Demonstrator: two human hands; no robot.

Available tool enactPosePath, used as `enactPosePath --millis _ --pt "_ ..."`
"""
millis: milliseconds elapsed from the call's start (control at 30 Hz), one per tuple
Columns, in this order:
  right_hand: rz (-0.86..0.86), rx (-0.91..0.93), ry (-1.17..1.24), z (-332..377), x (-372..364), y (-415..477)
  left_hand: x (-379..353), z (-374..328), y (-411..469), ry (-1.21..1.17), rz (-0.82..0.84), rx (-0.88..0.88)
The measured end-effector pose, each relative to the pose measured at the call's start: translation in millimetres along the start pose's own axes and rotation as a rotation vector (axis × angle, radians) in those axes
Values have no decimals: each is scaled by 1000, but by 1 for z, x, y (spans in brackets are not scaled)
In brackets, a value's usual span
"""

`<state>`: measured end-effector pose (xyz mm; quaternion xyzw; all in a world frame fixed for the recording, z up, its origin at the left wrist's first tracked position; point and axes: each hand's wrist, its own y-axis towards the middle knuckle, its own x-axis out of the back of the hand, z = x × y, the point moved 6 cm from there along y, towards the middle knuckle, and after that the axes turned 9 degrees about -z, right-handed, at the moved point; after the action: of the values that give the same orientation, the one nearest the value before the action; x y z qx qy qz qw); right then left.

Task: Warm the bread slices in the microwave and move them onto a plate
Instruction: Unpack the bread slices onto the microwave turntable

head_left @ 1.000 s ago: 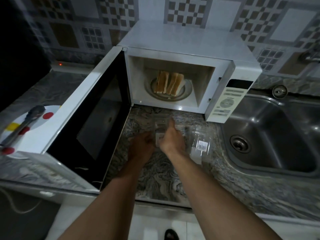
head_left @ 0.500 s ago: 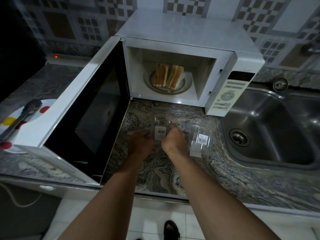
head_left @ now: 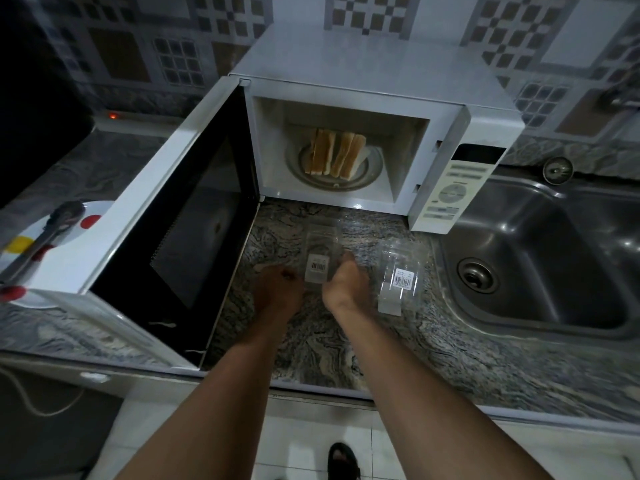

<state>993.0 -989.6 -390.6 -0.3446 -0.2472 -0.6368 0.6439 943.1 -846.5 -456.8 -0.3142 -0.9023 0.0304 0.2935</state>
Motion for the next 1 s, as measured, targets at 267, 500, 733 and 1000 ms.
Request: enactPosePath --millis 267,500,733,1000 --pt "119 150 -197 20 21 -15 34 -39 -36 202 -129 -121" --pt "-25 363 -235 52 79 -21 41 -88 -59 85 -223 -376" --pt "-145 356 -261 15 130 4 -2 -129 -104 162 9 -577" --pt "-46 109 -201 -63 120 25 -52 -100 -123 243 182 -429"
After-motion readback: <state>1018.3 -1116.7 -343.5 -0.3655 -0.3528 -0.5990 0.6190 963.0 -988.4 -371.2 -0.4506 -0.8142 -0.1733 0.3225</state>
